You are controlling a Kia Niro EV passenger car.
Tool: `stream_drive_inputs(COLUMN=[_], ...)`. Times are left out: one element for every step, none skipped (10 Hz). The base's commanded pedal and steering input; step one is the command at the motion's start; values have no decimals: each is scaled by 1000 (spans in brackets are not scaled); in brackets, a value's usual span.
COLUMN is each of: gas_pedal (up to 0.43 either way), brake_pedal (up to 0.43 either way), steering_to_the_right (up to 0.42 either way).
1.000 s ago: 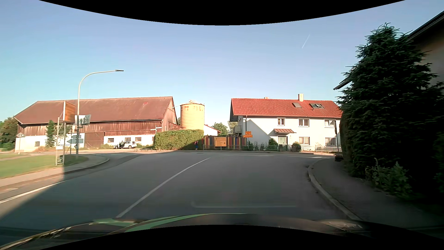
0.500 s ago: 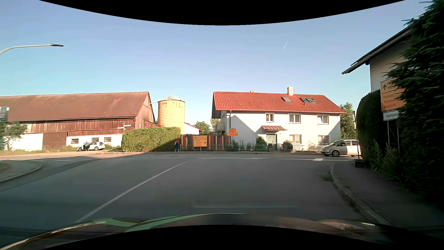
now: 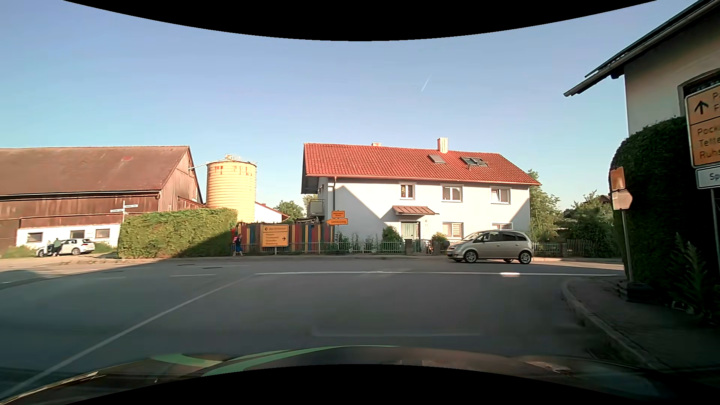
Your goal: Follow the waypoints while adhering to traffic rules and regulations
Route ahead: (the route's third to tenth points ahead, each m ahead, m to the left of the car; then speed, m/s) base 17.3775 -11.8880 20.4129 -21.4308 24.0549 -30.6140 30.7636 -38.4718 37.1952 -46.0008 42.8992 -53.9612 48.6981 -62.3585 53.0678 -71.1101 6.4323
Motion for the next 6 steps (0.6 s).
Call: stream_drive_inputs(gas_pedal=[0, 0, 0, 0, 0, 0], brake_pedal=[244, 250, 250, 256, 256, 256], steering_to_the_right=[169, 172, 177, 190, 193, 196])
